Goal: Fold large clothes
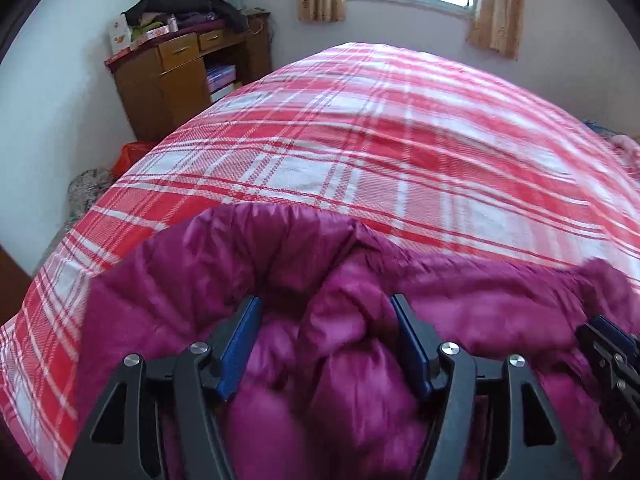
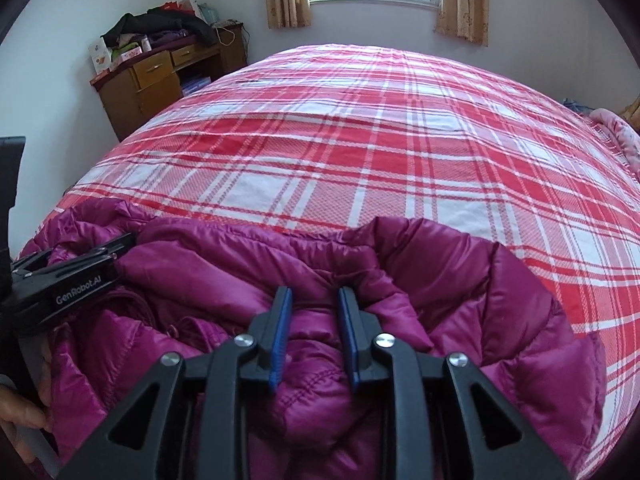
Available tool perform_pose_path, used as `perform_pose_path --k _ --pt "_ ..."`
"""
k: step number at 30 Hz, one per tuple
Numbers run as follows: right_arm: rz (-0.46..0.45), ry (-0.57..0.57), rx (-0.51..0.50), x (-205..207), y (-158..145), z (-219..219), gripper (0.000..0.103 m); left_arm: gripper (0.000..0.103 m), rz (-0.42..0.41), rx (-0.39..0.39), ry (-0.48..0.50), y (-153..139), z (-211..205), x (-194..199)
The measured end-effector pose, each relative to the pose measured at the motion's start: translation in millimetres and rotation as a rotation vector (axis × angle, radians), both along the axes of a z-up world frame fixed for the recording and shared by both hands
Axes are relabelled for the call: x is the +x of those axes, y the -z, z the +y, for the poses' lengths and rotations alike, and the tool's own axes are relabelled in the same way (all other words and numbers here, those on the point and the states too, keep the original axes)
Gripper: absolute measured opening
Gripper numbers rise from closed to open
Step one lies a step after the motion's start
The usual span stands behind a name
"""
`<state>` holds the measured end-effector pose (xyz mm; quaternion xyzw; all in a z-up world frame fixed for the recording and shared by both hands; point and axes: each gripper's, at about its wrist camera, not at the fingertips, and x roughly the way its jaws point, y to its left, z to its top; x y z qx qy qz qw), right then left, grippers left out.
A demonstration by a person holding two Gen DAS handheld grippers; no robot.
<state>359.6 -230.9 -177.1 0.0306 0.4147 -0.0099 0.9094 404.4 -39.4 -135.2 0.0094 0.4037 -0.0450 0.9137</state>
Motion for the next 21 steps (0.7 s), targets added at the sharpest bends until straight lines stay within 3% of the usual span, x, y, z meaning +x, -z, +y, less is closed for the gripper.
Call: perform_pose_path --k 1,5,8,11,14,21 --pt "-0.010 0.001 0.015 -11 -9 -2 0.034 0.066 -0.036 -0.025 0.017 -12 7 -17" --pt "-0.187 -0.012 0.039 -97 -58 -20 0.079 0.066 -0.175 -0.088 0.102 -63 50 -97" --pt "-0.261 -0.020 0.005 -169 -84 -36 0.079 0.066 -0.263 -0.134 0.190 -100 91 -162" --pt "-0.284 -0.017 0.021 -235 -96 -47 0.079 0.066 -0.293 -0.195 0.227 -124 134 -221" --pt "-0.272 -0.010 0.059 -289 -97 -56 0.079 0.066 -0.259 -0.250 0.254 -131 170 -269" --pt "-0.230 -0.073 0.103 -394 -85 -55 0.079 0.066 -0.264 -0.238 0.268 -123 216 -365"
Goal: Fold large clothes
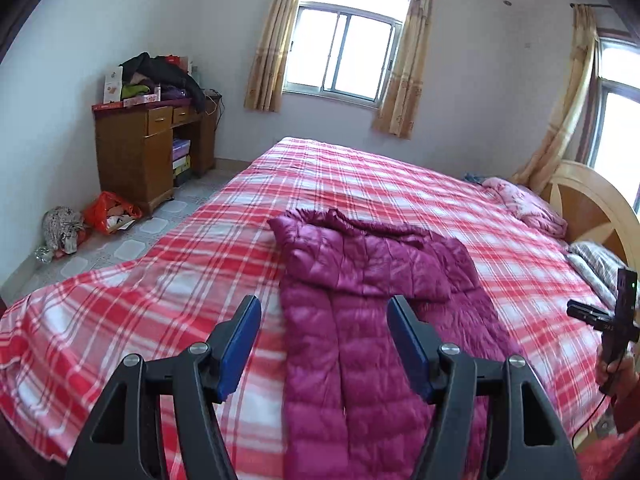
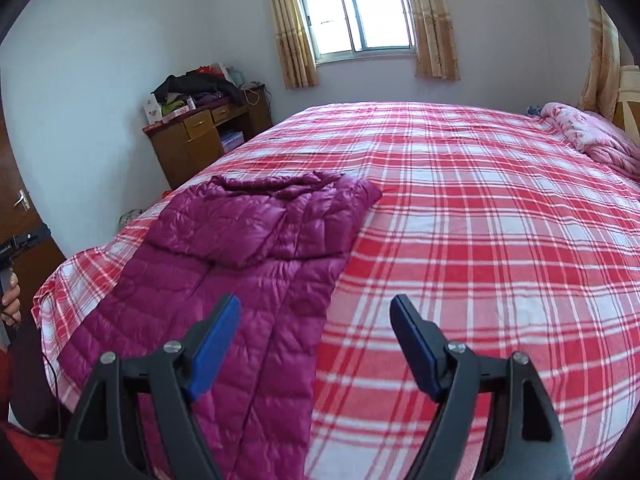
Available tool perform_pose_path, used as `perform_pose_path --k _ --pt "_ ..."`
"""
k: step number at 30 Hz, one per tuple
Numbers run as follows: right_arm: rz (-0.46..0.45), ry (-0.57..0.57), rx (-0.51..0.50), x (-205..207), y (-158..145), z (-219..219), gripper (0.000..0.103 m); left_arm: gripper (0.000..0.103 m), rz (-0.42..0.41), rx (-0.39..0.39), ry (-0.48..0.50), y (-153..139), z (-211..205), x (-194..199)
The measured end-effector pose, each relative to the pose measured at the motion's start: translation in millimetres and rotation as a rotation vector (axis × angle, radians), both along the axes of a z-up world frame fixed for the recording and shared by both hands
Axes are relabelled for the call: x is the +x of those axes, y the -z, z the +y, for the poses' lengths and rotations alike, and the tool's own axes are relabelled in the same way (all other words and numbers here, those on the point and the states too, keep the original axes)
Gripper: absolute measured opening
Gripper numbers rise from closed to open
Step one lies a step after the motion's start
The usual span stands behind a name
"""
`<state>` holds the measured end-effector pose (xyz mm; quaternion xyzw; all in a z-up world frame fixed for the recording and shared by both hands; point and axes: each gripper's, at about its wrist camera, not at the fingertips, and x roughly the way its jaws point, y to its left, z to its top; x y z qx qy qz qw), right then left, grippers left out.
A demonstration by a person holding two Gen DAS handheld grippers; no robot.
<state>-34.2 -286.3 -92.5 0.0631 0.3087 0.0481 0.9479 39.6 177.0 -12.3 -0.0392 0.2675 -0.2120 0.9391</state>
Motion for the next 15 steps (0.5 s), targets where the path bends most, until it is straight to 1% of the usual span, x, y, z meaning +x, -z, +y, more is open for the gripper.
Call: perform_pose_path --k 1,3,6,7,9,11,12,14,15 --pt "0.009 -0.016 0.013 -9 3 1 0.080 0.066 0.009 0.003 0.025 7 3 -12" --pt "0.035 -0.028 0.045 -17 16 3 0.082 0.066 0.028 0.016 0.046 23 4 -25" --pt "0.092 -0.017 0.050 -21 45 12 0.083 0.066 0.078 0.051 0.044 50 1 -33" --pt "0.110 -0.006 0.050 -25 54 15 0.083 0.066 0.105 0.067 0.042 64 -3 -33" --pt "0.149 0.014 0.063 -25 73 21 0.082 0.066 0.132 0.103 0.042 84 -8 -34" --pt "0.169 0.039 0.041 -28 84 28 0.082 0.066 0.152 0.154 0.033 99 -11 -39" --pt "0.174 0.044 0.021 -30 89 32 0.082 0.066 0.173 0.193 0.035 110 -13 -40" --pt "0.178 0.052 0.014 -35 94 35 0.082 0.066 0.197 0.223 0.042 121 -11 -44" --pt "0.180 0.055 0.027 -38 96 35 0.082 0.066 0.205 0.223 0.042 125 -10 -46"
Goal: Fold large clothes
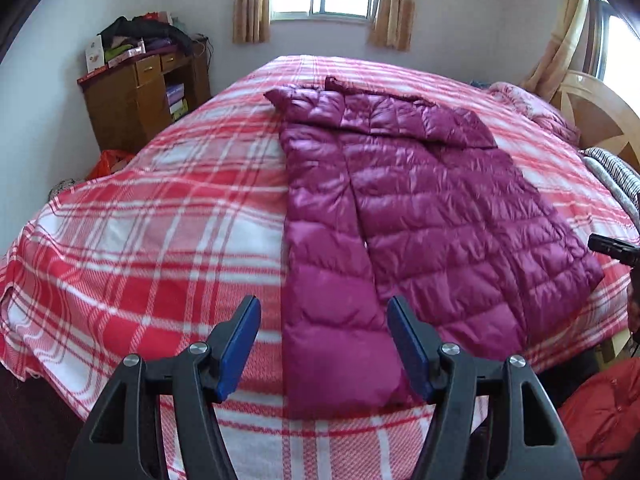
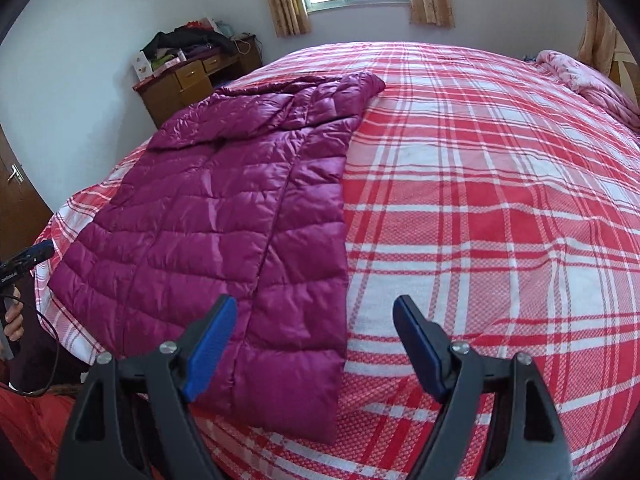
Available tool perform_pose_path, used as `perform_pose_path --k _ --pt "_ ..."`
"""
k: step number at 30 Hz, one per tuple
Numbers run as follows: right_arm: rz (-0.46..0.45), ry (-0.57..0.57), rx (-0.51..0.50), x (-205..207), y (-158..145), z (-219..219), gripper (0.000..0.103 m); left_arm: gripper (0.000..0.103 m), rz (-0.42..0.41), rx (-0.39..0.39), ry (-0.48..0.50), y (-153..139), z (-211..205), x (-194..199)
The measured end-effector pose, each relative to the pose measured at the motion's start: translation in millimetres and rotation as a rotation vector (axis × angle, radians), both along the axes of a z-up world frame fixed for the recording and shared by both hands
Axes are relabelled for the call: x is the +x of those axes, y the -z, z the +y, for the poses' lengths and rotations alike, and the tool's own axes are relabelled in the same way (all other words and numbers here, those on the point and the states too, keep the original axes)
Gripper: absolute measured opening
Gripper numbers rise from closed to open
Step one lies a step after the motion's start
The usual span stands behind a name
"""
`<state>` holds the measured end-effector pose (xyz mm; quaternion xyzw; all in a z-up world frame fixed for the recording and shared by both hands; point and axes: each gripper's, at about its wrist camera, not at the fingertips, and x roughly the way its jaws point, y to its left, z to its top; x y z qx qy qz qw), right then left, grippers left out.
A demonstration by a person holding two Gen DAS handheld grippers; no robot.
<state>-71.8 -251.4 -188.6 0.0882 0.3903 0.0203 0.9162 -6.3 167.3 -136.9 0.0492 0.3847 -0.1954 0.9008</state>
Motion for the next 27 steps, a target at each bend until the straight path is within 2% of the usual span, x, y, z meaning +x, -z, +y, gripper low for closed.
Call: perform_pose_path --k 6,9,21,27 --pt "0.033 0.026 0.047 -7 14 -4 0.082 0.066 0.066 0.001 0.006 16 -2 0" --pt "0.037 0.027 0.052 -9 18 1 0.082 0.066 0.069 0.020 0.004 16 -6 -2" --pt "0.047 0.026 -0.004 -8 19 13 0.082 0.066 0.070 0.196 -0.069 20 -28 -2" --pt "0.058 0.025 -0.032 -8 20 18 0.082 0.066 0.077 0.184 -0.078 20 -25 -3"
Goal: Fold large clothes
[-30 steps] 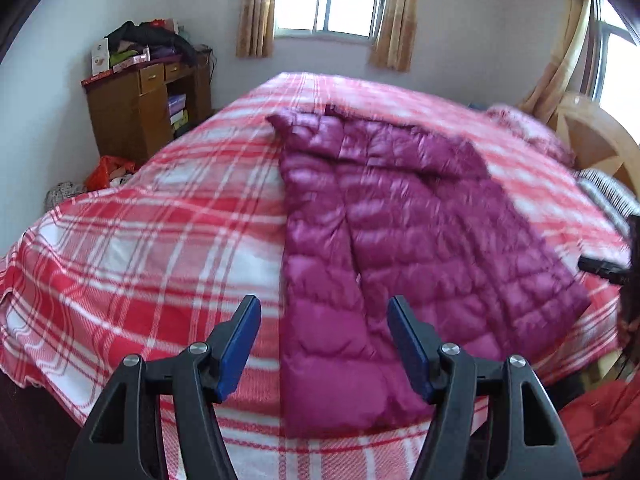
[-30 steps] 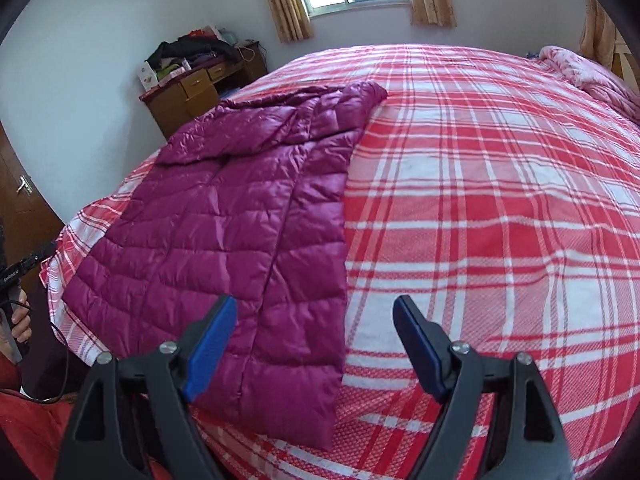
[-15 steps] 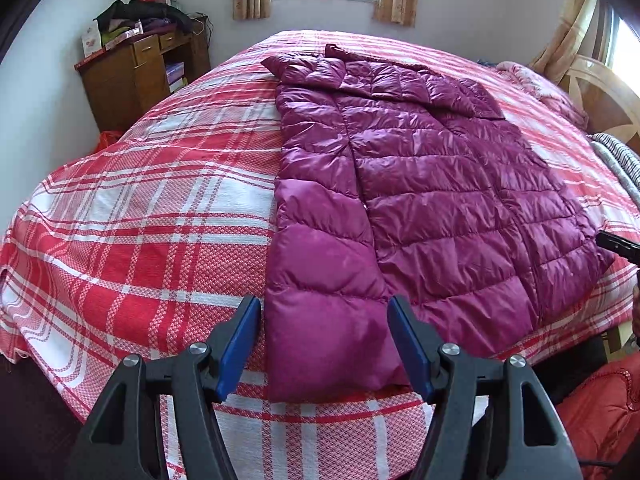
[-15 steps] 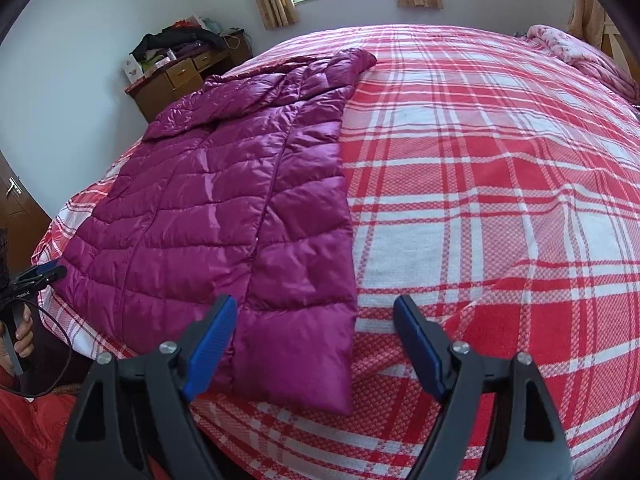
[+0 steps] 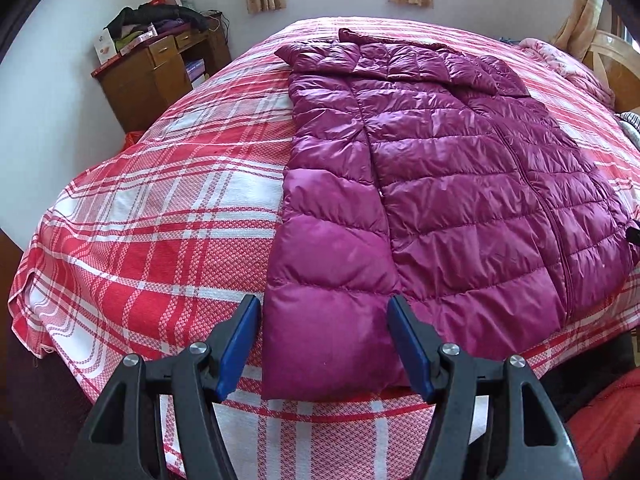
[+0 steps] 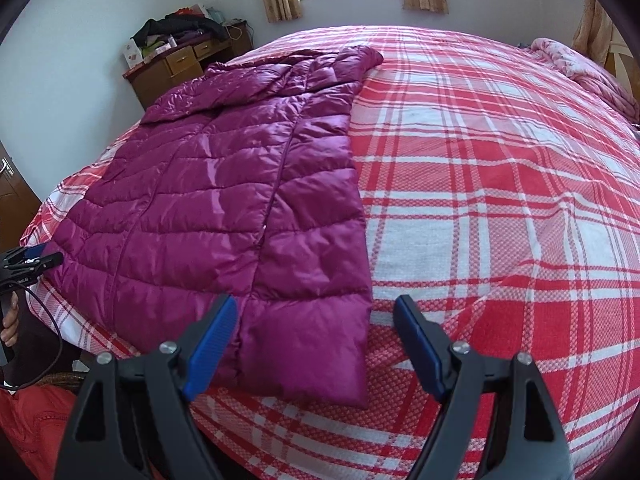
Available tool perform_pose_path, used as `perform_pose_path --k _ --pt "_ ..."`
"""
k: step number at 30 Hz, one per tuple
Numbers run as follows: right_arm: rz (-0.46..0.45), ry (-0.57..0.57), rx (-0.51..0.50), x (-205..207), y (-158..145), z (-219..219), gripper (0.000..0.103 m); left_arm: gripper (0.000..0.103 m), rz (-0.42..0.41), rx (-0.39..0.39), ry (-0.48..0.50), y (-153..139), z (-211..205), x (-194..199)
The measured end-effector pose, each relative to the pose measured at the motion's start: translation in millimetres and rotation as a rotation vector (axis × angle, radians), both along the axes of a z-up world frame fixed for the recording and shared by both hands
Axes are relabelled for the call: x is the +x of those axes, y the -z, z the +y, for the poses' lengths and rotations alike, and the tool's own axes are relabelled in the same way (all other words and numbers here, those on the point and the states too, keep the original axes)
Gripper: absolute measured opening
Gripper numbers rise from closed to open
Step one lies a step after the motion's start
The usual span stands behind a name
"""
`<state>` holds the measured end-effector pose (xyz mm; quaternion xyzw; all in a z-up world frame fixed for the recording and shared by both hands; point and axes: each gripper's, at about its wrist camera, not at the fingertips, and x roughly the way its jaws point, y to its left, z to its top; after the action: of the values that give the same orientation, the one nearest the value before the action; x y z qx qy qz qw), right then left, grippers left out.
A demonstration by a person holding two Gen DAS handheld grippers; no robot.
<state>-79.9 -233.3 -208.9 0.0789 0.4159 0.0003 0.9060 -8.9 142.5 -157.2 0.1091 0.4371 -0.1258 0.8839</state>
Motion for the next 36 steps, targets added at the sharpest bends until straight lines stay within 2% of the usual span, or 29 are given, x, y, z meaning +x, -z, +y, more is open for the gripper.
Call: perform_pose_path --k 8,13,15,17,18,23,27,30,36 --pt "0.021 -0.012 -0.027 -4 2 3 0.082 0.066 0.000 0.011 0.023 0 -3 -11" --pt "0.017 -0.020 -0.050 -5 3 8 0.082 0.066 0.017 -0.031 0.026 -2 0 -12" --pt "0.020 -0.031 -0.034 -5 2 9 0.076 0.066 0.032 -0.070 0.040 -4 4 -14" --pt "0.031 -0.042 -0.028 -4 2 10 0.063 0.063 0.037 -0.092 0.044 -4 8 -16" --pt "0.034 -0.043 -0.033 -4 3 12 0.062 0.061 0.039 -0.109 0.045 -5 11 -16" --pt "0.035 -0.044 -0.031 -5 3 14 0.062 0.055 0.073 -0.237 0.039 -6 34 -19" --pt "0.025 -0.035 0.010 -4 3 9 0.063 0.056 0.070 -0.245 0.032 -6 31 -17" --pt "0.019 -0.029 0.072 -4 3 3 0.068 0.056 0.058 -0.236 0.035 -7 29 -16" --pt "0.012 -0.045 0.071 -4 4 5 0.069 0.056 0.054 -0.333 0.013 -7 37 -11"
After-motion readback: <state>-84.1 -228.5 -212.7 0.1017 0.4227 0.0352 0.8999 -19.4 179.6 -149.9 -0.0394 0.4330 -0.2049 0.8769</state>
